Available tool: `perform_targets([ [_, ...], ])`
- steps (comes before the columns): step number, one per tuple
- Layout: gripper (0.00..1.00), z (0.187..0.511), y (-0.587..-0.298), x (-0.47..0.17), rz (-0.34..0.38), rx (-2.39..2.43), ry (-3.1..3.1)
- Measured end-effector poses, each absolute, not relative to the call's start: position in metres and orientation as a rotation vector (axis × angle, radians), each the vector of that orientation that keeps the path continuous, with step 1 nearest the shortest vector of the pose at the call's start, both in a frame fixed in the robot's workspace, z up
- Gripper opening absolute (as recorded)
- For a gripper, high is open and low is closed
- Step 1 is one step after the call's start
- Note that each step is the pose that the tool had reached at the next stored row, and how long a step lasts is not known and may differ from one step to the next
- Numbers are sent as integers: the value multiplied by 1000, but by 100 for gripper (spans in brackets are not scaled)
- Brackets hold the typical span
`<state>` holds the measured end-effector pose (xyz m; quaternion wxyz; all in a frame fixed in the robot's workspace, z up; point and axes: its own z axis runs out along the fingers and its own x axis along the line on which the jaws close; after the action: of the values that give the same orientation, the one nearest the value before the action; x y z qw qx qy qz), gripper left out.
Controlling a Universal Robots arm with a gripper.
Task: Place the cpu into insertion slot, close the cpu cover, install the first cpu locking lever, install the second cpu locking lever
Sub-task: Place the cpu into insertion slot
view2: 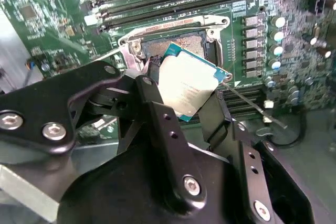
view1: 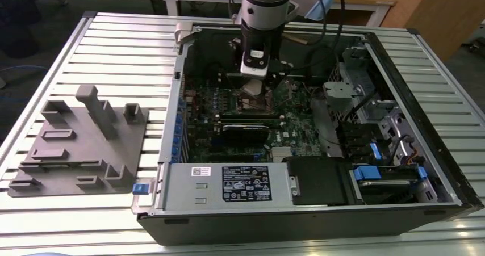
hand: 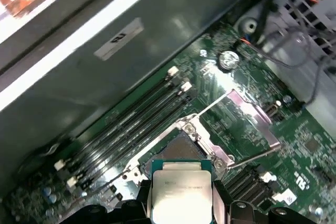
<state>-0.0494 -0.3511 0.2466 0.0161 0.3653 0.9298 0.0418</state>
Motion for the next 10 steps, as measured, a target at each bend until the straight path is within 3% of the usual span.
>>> perform_targets([
  [10, 54, 245, -351, -49, 125, 1390, 2771],
])
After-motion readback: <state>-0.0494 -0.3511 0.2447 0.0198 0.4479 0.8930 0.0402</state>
